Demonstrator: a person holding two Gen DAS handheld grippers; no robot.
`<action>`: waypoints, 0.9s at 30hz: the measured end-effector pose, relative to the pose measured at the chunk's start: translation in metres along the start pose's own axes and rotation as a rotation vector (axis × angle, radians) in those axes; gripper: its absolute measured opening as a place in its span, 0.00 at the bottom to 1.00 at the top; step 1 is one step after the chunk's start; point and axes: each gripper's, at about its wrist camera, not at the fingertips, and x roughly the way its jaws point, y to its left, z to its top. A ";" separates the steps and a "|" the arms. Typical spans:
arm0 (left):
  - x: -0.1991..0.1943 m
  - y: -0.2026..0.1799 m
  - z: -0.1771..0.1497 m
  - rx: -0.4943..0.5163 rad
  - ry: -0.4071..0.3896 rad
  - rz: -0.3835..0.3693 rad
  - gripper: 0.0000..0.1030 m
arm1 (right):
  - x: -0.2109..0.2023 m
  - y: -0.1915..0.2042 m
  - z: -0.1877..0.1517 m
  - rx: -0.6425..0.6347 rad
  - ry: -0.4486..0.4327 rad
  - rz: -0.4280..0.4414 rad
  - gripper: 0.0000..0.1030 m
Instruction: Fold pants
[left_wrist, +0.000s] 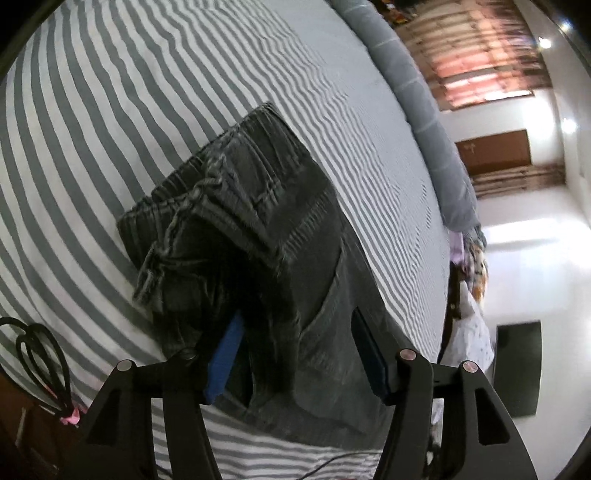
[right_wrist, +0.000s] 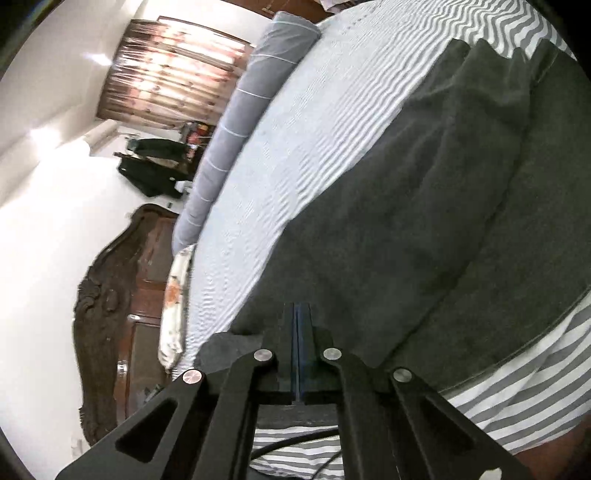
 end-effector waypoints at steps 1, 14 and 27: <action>0.002 -0.001 0.002 -0.003 -0.002 0.009 0.59 | 0.002 -0.001 -0.001 0.002 0.009 0.000 0.02; 0.005 -0.008 0.003 0.028 -0.096 0.043 0.10 | 0.016 -0.044 -0.033 0.061 0.128 -0.039 0.17; -0.036 -0.055 0.011 0.078 -0.145 -0.105 0.09 | 0.065 -0.054 -0.034 0.176 0.185 0.018 0.36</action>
